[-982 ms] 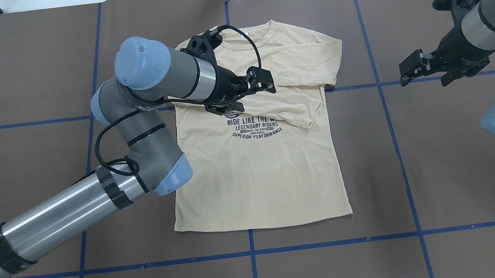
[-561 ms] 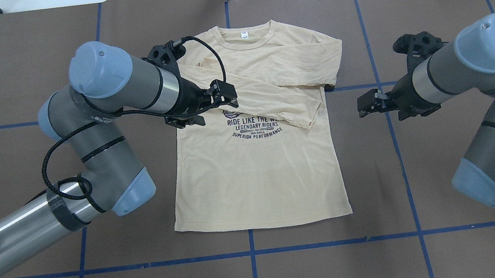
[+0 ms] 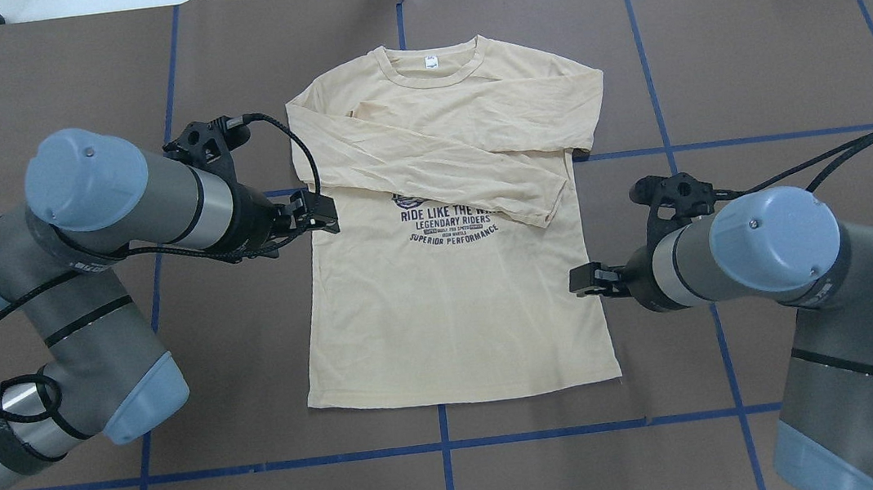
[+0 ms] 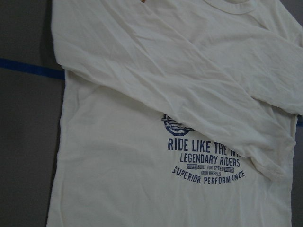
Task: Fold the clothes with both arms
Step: 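Move both grippers down to the shirt's side edges near the hem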
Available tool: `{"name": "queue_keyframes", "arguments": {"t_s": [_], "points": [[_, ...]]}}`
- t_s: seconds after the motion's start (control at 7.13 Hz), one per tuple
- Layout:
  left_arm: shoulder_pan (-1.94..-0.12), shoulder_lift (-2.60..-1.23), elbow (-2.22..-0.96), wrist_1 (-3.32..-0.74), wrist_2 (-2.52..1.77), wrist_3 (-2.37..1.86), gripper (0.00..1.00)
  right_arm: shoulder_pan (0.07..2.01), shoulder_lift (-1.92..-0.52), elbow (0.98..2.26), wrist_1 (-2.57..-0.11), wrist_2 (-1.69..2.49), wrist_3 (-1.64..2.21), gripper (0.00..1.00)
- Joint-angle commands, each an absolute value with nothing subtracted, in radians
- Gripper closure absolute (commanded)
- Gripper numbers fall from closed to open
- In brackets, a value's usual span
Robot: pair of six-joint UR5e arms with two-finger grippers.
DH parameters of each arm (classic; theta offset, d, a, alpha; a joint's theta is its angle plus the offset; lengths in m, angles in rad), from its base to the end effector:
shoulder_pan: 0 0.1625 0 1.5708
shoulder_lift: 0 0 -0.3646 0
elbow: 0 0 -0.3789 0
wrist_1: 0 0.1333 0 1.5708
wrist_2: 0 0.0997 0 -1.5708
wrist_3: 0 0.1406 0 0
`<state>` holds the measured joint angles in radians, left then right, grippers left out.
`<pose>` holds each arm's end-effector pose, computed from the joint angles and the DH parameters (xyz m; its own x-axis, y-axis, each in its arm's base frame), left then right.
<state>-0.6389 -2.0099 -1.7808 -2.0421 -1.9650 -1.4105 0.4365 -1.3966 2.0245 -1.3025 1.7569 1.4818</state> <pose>0.4481 -0.4317 0.2302 0.3886 -0.1050 -0.9154 0.2137 0.9767 -0.0213 -0.4440 -0.3255 0.3074 0.5891 0.1784 0.7881 -0.2331 0.9714 -0.0457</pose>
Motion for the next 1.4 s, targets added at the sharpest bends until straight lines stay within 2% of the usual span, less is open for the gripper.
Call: {"name": "queue_keyframes", "arguments": {"t_s": [0.0, 0.56, 0.98, 1.12, 1.26], "points": [[-0.627, -1.965, -1.821, -2.029, -1.942, -1.410, 0.01, 0.355, -1.385, 2.014, -1.305, 1.710, 1.511, 0.00], [-0.618, -1.965, -1.838, -2.016, -1.945, -1.410, 0.01, 0.350, -1.402, 1.993, -1.325, 1.733, 1.508, 0.00], [-0.614, -1.965, -1.838, -2.016, -1.945, -1.410, 0.01, 0.328, -1.390, 1.974, -1.351, 1.753, 1.508, 0.04], [-0.615, -1.965, -1.838, -2.016, -1.945, -1.410, 0.01, 0.324, -1.388, 1.973, -1.351, 1.753, 1.508, 0.13], [-0.614, -1.965, -1.838, -2.016, -1.945, -1.410, 0.01, 0.322, -1.385, 1.974, -1.351, 1.753, 1.505, 0.29]]}}
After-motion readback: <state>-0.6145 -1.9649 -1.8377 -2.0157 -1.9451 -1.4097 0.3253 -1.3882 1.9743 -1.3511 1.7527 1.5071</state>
